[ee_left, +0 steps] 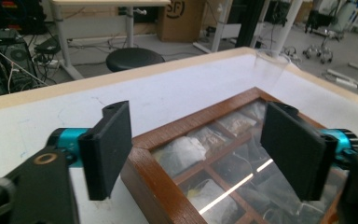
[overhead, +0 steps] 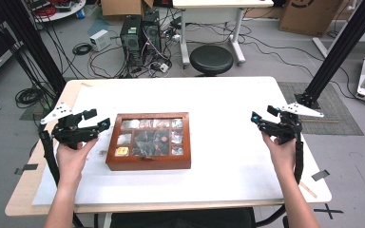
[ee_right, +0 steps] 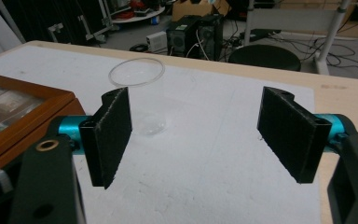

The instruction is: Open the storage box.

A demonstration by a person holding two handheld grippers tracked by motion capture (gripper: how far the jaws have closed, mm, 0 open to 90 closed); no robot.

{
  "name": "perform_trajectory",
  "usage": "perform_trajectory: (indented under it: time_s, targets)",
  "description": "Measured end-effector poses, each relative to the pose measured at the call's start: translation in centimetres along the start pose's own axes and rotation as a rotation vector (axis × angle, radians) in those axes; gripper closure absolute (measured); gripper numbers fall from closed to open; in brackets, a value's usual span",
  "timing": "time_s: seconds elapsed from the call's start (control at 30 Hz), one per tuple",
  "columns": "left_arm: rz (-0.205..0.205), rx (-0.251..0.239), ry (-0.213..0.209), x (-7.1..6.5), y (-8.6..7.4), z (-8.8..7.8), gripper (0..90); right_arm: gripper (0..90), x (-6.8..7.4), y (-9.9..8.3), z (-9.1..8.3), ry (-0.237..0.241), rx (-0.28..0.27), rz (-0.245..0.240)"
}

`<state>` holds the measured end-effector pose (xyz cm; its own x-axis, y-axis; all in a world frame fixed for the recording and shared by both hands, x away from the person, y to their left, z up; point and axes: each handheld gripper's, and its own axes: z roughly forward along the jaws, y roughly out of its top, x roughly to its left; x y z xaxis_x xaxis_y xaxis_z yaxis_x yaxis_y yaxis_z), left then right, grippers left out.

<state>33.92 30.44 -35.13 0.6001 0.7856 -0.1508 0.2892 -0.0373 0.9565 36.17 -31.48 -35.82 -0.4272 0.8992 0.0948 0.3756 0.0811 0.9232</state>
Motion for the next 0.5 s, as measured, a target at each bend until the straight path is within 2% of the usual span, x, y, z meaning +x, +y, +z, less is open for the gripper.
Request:
perform_trajectory:
  time_s: [0.1,0.17,0.23,0.37,0.5]
  targets:
    - [-0.002,-0.021,0.003,0.2,-0.1,-0.3,23.9,21.5,0.0,0.0,0.0,-0.010,0.005,0.013]
    - [-0.005,-0.033,0.008,0.2,-0.3,-0.4,23.9,21.5,-0.1,0.0,0.1,-0.005,0.008,0.021]
    - [-0.012,-0.032,0.012,0.3,-0.6,-0.4,23.9,21.5,-0.1,0.0,0.1,-0.010,0.006,0.028]
    - [-0.056,-0.007,-0.015,0.6,-1.0,-0.4,24.9,21.7,-0.3,0.1,0.3,-0.006,0.012,0.039]
    - [-0.032,0.001,-0.005,0.3,-1.4,-0.8,26.1,21.8,-0.3,0.2,0.5,-0.005,0.014,0.040]
